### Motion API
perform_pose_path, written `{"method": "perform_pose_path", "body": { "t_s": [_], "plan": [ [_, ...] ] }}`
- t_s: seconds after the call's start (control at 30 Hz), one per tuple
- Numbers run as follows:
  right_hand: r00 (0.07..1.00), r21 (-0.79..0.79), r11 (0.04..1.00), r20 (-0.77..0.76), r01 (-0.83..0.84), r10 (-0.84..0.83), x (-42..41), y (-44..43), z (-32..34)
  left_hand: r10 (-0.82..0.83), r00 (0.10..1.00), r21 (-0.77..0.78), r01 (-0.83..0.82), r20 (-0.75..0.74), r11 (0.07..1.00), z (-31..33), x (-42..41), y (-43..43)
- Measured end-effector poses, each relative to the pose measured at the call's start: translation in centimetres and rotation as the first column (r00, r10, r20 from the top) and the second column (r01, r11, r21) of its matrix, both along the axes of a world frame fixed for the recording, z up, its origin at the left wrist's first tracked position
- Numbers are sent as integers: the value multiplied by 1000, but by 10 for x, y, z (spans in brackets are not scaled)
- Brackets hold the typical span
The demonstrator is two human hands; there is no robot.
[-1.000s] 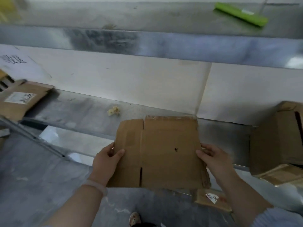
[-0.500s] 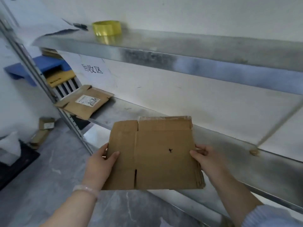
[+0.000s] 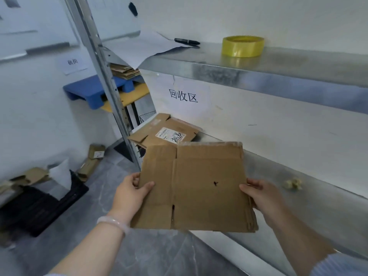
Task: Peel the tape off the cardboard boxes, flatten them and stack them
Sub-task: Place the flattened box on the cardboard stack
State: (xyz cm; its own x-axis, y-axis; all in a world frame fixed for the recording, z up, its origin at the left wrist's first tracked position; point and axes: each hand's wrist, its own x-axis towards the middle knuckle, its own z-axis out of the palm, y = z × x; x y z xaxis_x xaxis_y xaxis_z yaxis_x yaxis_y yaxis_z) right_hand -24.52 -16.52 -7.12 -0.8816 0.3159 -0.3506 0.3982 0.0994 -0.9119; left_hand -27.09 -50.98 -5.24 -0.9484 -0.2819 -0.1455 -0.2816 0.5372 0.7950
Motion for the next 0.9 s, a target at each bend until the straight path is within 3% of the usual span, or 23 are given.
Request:
{"method": "perform_pose_path", "body": {
  "t_s": [0.4,0.6,0.9],
  "plan": [
    [1000,-23,1000,25,4,-3,-139,-64,-16,-35,999,-98,38,32,995,3,-136,-51],
    [999,90,996,36,-3,0,-192,-85,-19,-83,991,-114,95,106,989,7,-198,-69],
    [978,153,971,70,185,-198,-236,-137,-29,-223,954,-140,254,201,957,-8,-298,-97]
  ]
}}
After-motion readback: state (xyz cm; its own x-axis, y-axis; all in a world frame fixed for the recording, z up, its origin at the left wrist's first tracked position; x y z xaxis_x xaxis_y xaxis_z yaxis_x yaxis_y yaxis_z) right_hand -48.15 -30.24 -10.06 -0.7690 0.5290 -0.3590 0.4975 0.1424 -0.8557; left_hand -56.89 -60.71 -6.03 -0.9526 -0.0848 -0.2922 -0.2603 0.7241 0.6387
